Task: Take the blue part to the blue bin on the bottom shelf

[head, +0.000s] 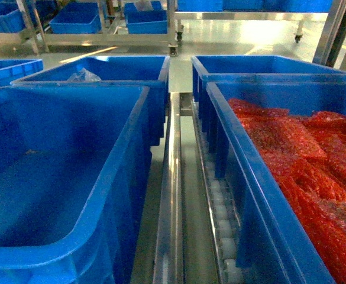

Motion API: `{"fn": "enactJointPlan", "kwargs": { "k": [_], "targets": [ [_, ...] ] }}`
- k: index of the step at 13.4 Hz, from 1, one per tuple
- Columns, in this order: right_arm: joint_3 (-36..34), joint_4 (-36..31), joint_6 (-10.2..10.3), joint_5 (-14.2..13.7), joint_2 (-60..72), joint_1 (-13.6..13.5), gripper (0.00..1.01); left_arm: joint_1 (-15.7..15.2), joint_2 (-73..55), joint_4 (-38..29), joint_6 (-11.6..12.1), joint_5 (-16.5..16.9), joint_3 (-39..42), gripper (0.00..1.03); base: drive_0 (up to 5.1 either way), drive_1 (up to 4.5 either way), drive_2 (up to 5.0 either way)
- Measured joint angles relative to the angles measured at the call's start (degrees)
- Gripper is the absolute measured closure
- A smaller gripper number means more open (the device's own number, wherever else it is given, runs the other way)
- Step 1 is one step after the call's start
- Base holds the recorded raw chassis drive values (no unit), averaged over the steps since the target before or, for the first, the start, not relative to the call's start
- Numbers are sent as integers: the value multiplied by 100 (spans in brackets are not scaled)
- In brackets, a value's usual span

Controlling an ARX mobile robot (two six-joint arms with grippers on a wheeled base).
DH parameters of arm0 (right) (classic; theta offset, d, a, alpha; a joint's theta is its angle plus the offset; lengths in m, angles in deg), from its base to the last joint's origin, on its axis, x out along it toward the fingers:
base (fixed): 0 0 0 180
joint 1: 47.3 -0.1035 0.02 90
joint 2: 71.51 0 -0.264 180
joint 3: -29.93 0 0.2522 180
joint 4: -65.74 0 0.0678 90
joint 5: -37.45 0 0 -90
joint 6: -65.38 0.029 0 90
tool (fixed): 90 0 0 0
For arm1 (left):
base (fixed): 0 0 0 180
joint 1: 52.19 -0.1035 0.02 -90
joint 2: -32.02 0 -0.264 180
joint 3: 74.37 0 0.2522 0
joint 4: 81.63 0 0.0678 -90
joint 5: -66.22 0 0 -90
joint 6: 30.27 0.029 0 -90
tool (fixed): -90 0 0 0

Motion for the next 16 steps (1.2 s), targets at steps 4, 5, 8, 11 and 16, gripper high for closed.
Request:
{"fn": "enactJointPlan", "kwargs": {
  "k": [4, 5, 8, 11, 16],
  "targets": [
    [0, 0, 0, 0, 0, 0, 3, 0, 0, 0, -2, 0, 0, 60, 0, 0, 0],
    [0, 0, 0, 0, 0, 0, 3, 0, 0, 0, 0, 0, 0, 60, 0, 0, 0],
    [0, 0, 0, 0, 0, 0, 3, 0, 0, 0, 0, -2, 0, 60, 0, 0, 0],
    [0, 0, 0, 0, 0, 0, 3, 0, 0, 0, 0, 0, 0, 60, 0, 0, 0],
    [0, 0, 0, 0, 0, 0, 3, 0, 0, 0, 0, 0, 0, 60, 0, 0, 0]
  ]
}}
